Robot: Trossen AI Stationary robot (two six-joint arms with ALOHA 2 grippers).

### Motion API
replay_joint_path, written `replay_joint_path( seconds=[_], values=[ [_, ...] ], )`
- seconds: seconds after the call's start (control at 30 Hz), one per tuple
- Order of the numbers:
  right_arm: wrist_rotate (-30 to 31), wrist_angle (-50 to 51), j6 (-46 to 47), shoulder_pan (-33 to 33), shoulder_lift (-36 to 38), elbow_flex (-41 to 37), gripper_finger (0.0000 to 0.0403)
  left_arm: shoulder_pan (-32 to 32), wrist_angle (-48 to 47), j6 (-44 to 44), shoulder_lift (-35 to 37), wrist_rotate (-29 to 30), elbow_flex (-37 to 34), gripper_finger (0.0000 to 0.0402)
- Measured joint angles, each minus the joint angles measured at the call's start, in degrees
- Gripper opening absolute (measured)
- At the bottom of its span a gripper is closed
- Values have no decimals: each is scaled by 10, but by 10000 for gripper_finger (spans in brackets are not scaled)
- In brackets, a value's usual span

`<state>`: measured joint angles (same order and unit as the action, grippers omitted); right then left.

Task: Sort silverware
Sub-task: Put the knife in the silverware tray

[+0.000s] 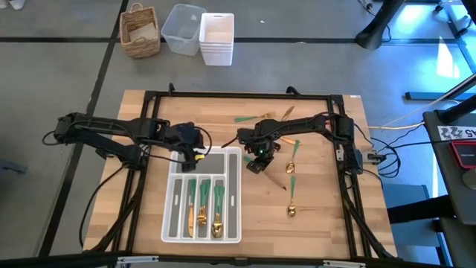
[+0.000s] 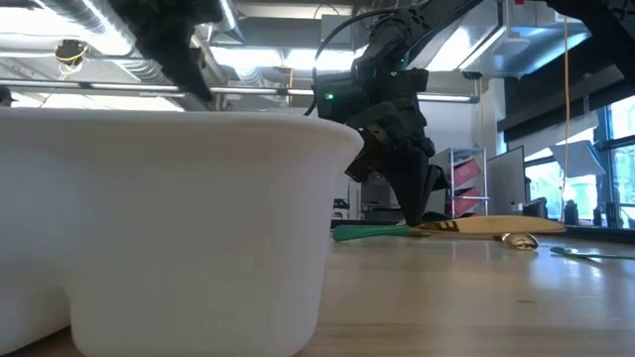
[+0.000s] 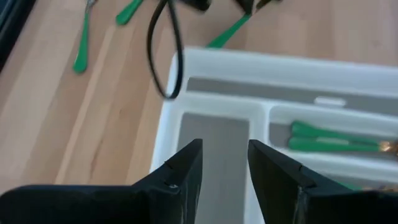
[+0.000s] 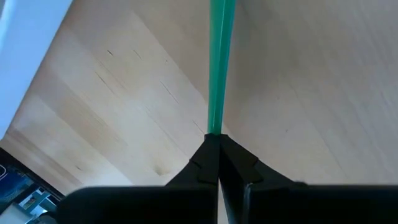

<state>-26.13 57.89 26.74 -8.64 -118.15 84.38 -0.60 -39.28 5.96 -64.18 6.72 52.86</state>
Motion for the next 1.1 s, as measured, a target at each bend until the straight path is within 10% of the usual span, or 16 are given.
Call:
replay_joint_path(
  seconds=[0.33,0.67,1.1],
  values=[
    [-29,7,0,0,0,0,5,-28,112,8,-27,-8,0,123],
    [-30,6,0,0,0,0,5,-44,368,-68,-184,-7,0,123],
    [-30,5,0,0,0,0,5,-67,450,-105,-334,-6,0,123]
  ],
)
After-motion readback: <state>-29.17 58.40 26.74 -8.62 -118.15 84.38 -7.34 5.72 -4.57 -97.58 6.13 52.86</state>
